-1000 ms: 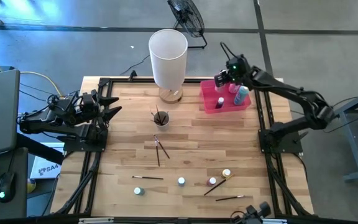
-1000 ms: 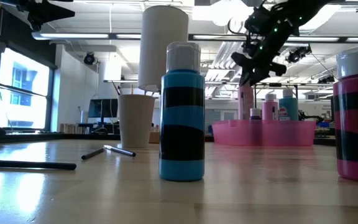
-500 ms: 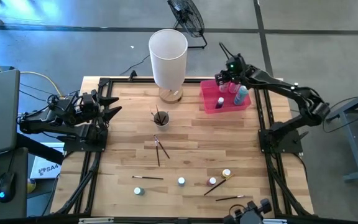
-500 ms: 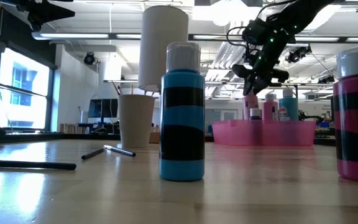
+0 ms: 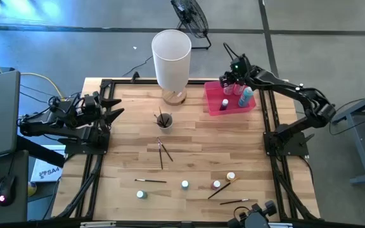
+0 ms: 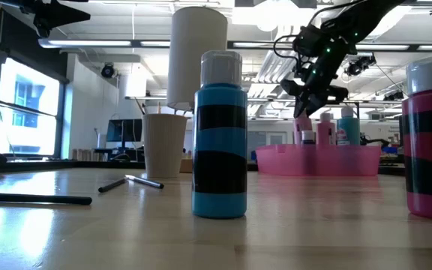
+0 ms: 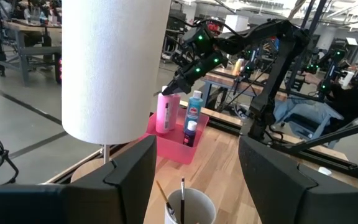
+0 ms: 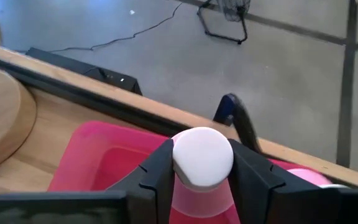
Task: Pick & Place Paint Supplies
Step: Put the big pink paint bottle into the pink bin
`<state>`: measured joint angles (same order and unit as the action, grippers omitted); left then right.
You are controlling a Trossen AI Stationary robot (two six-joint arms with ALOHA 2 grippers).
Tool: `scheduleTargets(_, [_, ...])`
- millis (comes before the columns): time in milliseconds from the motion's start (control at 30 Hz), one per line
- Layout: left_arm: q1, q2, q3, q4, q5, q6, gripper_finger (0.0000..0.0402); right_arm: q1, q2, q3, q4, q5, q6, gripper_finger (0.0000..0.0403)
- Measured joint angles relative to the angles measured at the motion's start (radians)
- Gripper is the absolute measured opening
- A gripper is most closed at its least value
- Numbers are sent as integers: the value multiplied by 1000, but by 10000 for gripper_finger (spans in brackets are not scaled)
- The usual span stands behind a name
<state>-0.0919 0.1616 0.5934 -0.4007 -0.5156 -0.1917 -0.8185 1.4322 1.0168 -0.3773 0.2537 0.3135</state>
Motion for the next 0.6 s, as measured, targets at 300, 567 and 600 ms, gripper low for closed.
scheduleTargets(300, [0,0,0,-1,0,0,222,0,0,0,-12,1,-4,168])
scheduleTargets(567, [0,0,0,-1,0,0,222,0,-1,0,-17,-1,-27,191])
scheduleTargets(600, [0,0,0,-1,0,0,222,0,-4,0,-16,-3,-30,192])
